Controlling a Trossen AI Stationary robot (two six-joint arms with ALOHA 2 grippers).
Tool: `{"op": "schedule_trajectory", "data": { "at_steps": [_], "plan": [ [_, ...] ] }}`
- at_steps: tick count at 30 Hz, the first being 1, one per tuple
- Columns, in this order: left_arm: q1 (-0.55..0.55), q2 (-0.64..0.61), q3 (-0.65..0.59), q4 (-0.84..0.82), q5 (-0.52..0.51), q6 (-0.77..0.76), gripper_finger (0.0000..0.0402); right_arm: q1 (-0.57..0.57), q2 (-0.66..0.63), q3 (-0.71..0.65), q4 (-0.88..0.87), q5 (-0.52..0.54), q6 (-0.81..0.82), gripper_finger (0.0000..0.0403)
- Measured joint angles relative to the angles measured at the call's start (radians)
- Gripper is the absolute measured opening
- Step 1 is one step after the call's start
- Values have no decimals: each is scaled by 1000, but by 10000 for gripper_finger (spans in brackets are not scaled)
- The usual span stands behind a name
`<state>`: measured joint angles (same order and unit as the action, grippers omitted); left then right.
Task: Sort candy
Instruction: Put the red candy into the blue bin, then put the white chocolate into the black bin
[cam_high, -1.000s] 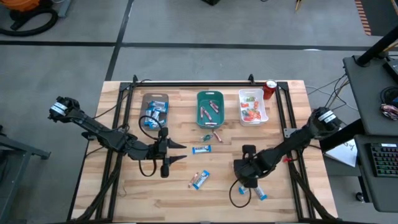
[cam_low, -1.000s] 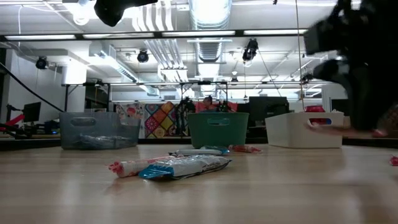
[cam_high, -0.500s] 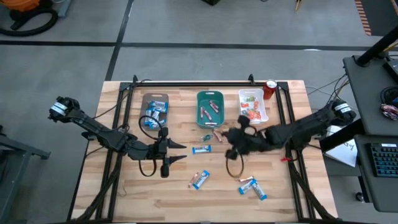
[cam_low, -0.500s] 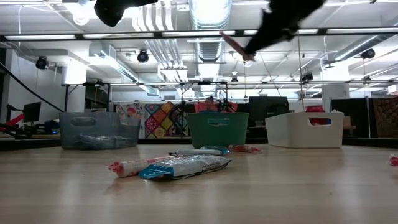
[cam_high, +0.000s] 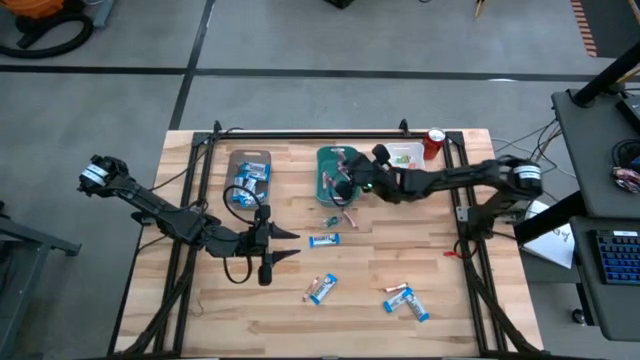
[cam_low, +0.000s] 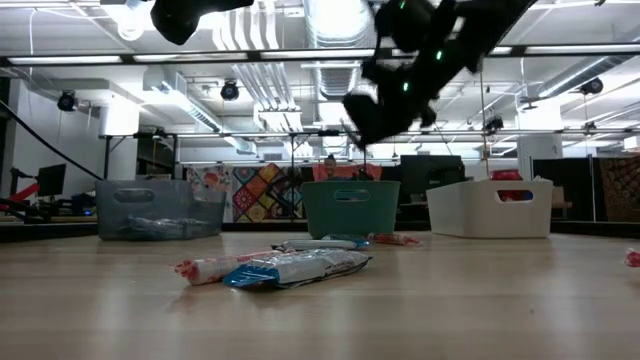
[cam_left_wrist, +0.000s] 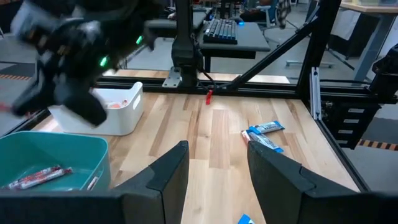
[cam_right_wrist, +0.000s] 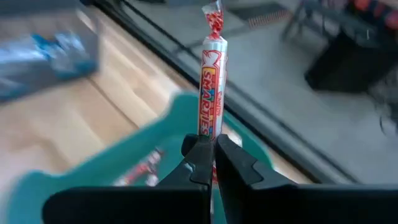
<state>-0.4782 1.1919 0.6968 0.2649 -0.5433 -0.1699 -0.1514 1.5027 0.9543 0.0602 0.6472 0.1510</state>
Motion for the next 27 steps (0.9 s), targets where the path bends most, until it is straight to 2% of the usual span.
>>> {"op": "schedule_trajectory", "data": {
  "at_steps": [4, 7, 14, 19, 27],
  "plan": [
    [0, 0, 0, 0, 0, 0, 148, -51, 82, 5, 3, -76, 37, 10],
    [0, 0, 0, 0, 0, 0, 148, -60, 124, 19, 5, -88, 40, 21],
    [0, 0, 0, -5, 0, -5, 148, -65, 149, 32, 0, -105, 60, 93],
    [0, 0, 0, -29, 0, -32, 148, -64, 113, 32, -5, -120, 60, 129],
    [0, 30, -16, -72, 1, -132, 148, 6, -24, 33, -14, -328, 61, 143]
  ]
}}
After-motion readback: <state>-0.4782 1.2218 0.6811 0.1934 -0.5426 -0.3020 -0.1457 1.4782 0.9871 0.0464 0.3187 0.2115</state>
